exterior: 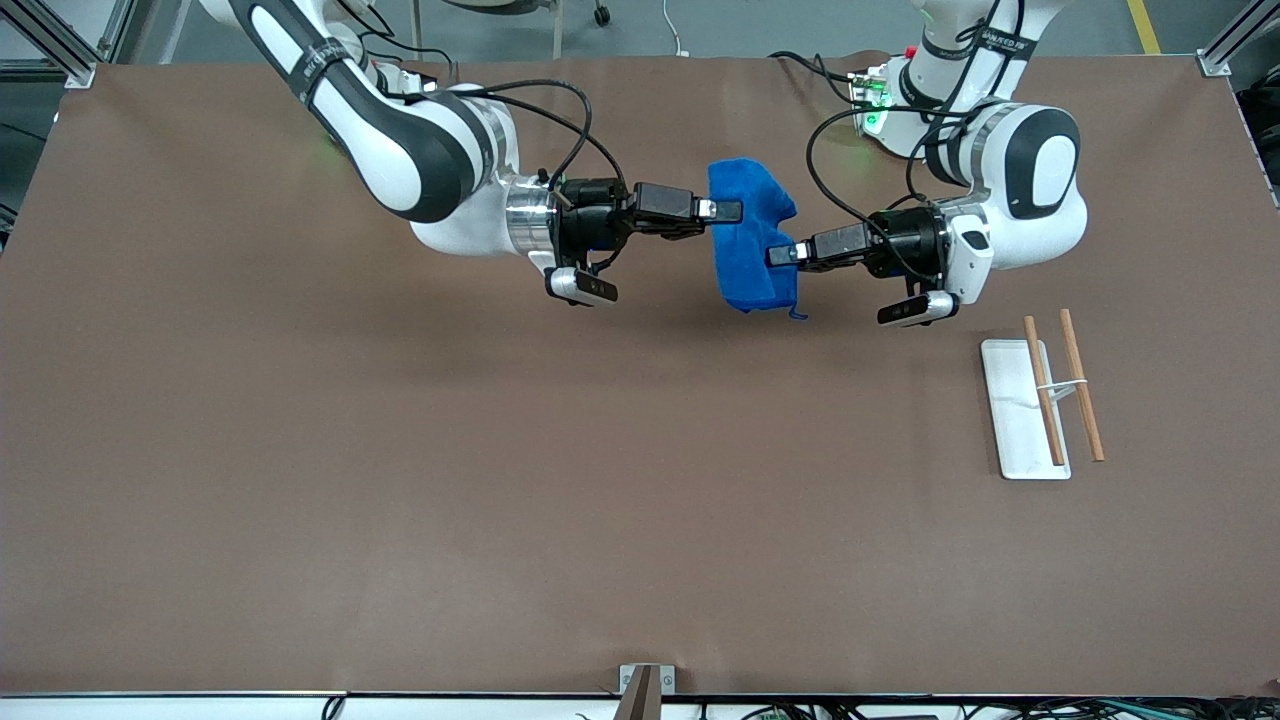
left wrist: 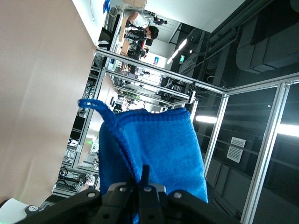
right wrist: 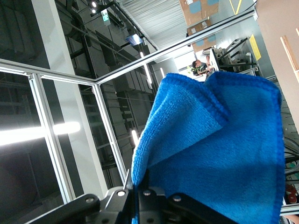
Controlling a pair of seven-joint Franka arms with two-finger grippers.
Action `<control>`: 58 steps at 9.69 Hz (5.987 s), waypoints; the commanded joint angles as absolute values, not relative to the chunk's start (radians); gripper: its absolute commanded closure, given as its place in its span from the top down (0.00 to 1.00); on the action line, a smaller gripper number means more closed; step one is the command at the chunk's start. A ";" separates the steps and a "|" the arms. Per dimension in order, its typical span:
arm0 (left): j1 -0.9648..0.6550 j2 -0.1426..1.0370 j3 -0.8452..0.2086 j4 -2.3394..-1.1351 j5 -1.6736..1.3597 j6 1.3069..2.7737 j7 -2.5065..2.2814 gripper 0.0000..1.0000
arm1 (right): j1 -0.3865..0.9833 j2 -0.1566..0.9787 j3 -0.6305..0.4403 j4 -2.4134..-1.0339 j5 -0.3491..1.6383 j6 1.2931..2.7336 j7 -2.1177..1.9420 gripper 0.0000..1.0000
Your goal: Right arm passes towel to left arm to hang
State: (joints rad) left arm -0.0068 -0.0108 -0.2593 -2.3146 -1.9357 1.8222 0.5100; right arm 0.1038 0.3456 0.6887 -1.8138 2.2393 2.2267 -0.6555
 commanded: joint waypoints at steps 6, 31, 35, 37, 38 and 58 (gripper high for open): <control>0.017 -0.003 -0.178 -2.249 -1.554 1.905 0.569 0.00 | -0.072 0.348 0.657 -1.825 1.809 2.231 -0.483 1.00; 0.041 0.380 0.566 -1.816 -0.666 1.911 0.930 1.00 | -0.052 -0.044 -0.086 -1.513 0.006 1.460 0.123 1.00; 0.017 0.269 0.417 -1.770 -0.385 1.972 0.628 1.00 | -0.052 -0.037 -0.084 -1.488 0.006 1.456 0.118 1.00; 0.021 0.162 0.268 -1.808 -0.203 1.994 0.415 1.00 | -0.052 -0.037 -0.084 -1.488 0.008 1.460 0.118 1.00; 0.021 0.122 0.203 -1.827 -0.168 1.994 0.325 1.00 | -0.051 -0.037 -0.084 -1.488 0.008 1.454 0.118 1.00; -0.028 -0.031 -0.045 -1.615 0.003 1.614 -0.075 1.00 | -0.049 -0.037 -0.083 -1.489 0.005 1.454 0.092 1.00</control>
State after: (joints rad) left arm -0.0127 -0.0143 -0.0497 -1.5580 -0.0161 1.5993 -0.0559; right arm -0.0525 -0.0427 -0.0807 -1.5045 0.0204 1.4669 0.0934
